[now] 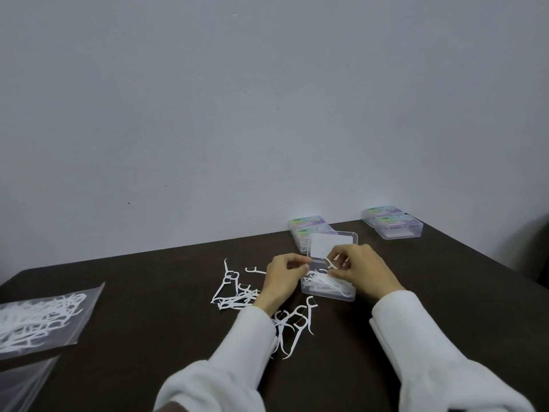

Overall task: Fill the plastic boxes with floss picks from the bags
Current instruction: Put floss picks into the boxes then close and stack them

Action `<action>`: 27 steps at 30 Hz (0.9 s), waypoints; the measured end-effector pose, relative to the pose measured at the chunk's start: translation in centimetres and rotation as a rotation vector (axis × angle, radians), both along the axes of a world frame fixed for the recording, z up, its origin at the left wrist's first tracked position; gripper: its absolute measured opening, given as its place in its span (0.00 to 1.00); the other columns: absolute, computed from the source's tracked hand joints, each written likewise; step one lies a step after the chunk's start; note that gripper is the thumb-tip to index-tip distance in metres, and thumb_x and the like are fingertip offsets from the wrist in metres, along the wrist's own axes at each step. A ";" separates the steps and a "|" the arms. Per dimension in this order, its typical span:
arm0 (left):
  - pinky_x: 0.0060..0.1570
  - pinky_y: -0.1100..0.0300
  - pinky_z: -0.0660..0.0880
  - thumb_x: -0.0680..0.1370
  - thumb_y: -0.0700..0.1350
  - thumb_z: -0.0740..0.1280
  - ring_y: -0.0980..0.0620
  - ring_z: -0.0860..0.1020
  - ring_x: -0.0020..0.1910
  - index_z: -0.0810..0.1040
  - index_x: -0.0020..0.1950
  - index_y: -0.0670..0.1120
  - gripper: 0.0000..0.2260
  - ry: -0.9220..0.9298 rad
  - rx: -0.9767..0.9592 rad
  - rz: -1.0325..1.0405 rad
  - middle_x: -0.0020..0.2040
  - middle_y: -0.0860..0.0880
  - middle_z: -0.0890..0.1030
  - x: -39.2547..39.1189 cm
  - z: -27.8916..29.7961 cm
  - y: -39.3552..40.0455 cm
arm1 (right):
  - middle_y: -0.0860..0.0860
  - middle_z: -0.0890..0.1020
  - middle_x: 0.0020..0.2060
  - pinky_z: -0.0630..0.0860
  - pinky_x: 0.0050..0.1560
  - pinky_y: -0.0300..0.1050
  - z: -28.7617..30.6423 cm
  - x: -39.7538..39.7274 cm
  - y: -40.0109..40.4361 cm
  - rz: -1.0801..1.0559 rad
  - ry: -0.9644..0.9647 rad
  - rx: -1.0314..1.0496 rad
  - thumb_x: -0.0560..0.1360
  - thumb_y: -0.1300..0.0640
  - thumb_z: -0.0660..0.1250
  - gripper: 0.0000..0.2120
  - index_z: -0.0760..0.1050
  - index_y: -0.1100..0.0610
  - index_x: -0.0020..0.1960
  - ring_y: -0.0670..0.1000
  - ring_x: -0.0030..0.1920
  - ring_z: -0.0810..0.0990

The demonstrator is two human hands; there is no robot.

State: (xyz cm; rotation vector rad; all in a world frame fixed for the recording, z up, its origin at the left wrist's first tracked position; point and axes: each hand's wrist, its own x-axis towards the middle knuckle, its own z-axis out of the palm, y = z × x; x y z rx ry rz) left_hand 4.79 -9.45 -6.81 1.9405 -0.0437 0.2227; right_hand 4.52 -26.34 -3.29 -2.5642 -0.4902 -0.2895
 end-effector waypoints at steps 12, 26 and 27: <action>0.41 0.76 0.70 0.77 0.38 0.66 0.57 0.77 0.49 0.82 0.54 0.46 0.08 0.017 -0.013 -0.019 0.50 0.51 0.81 -0.1 0.1 0.1 | 0.43 0.82 0.49 0.62 0.62 0.46 0.1 0.1 -0.4 0.021 0.046 -0.163 0.73 0.49 0.69 0.08 0.79 0.46 0.51 0.44 0.50 0.78; 0.47 0.72 0.70 0.78 0.38 0.65 0.56 0.78 0.51 0.82 0.54 0.45 0.09 0.025 -0.012 -0.049 0.52 0.48 0.82 -0.2 0.0 0.2 | 0.45 0.82 0.49 0.74 0.56 0.38 -0.4 0.7 -0.6 0.146 0.097 -0.066 0.69 0.58 0.73 0.14 0.80 0.49 0.54 0.43 0.50 0.79; 0.47 0.72 0.70 0.78 0.39 0.65 0.56 0.78 0.51 0.82 0.55 0.45 0.09 0.025 -0.015 -0.050 0.52 0.48 0.82 -0.1 0.0 0.2 | 0.44 0.82 0.48 0.75 0.55 0.37 -0.4 0.6 -0.7 0.135 0.083 -0.061 0.69 0.59 0.73 0.13 0.80 0.49 0.53 0.42 0.49 0.79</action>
